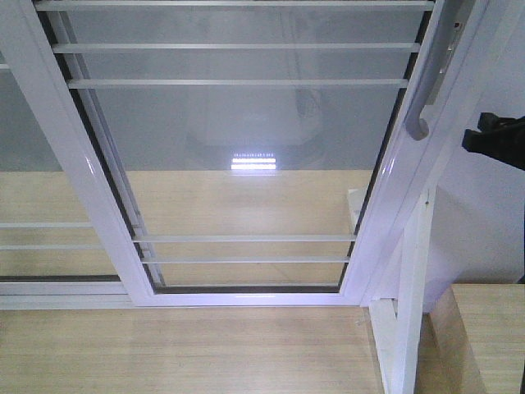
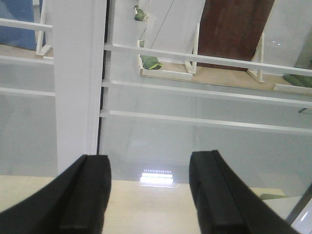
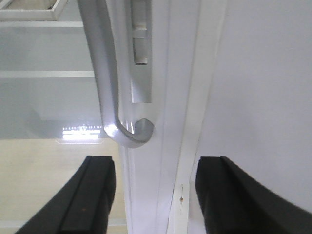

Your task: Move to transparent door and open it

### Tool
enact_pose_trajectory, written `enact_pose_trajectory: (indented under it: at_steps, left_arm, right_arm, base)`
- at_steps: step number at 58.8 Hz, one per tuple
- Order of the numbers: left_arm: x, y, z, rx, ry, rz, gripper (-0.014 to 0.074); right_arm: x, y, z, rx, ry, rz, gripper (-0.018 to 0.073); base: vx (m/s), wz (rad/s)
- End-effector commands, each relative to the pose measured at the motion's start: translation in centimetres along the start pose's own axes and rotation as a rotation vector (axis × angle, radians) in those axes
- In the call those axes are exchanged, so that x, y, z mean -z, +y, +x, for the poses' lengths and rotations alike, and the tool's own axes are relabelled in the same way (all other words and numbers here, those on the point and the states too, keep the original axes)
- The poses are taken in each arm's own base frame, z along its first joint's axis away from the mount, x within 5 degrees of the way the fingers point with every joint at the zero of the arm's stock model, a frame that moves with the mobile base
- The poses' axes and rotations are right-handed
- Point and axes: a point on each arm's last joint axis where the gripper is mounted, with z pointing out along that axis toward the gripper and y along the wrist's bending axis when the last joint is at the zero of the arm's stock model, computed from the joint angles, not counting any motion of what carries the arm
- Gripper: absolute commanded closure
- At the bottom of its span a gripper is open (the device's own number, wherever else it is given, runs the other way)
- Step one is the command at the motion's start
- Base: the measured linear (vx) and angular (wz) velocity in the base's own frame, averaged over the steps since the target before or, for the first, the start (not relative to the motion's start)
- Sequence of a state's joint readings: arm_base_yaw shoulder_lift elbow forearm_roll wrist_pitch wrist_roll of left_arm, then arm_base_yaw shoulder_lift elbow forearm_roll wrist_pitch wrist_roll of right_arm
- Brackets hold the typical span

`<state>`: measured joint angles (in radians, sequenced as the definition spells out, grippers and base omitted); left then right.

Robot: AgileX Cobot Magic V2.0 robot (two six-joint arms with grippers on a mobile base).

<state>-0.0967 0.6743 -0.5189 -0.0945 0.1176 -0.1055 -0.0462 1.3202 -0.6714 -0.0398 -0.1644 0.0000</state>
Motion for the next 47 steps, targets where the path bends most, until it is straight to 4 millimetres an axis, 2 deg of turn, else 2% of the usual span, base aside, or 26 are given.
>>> enact_pose_trajectory:
  at_steps: [1,6,12,24,40,47]
  left_arm:
    - [0.2,-0.3,-1.4,0.009,-0.085,0.015,0.0111]
    - [0.2,-0.3,-1.3,0.008,-0.072,0.014,0.0111]
    - [0.2,-0.3,-1.3,0.008,-0.068,0.013,0.0111]
    - [0.2,-0.3,-1.3,0.007,-0.067,0.013,0.0111]
    - [0.1,-0.3,-1.1,0.007,-0.048,0.011,0.0111]
    - [0.1,-0.2,-1.0,0.007,-0.038,0.010,0.0111]
  right_arm:
    - [-1.3,1.5,-3.6,0.106,-0.167,-0.066,0.0113]
    - [-2.9,2.6,-4.9,0.149,-0.206,-0.104,0.0113]
    - [-4.9,2.7,-6.0,0.098,-0.220,-0.106,0.0113]
    - [-8.7,2.8,-7.6,0.110,-0.256,-0.105,0.0113]
    - [-12.6,3.1,-9.7,0.085,-0.332,-0.106,0.0140]
    - [-13.1,3.6,-9.7,0.075,-0.311,-0.116,0.0179]
  base:
    - [0.00,0.00]
    - [0.00,0.00]
    - [0.00,0.00]
    - [0.00,0.00]
    - [0.00,0.00]
    - [0.00,0.00]
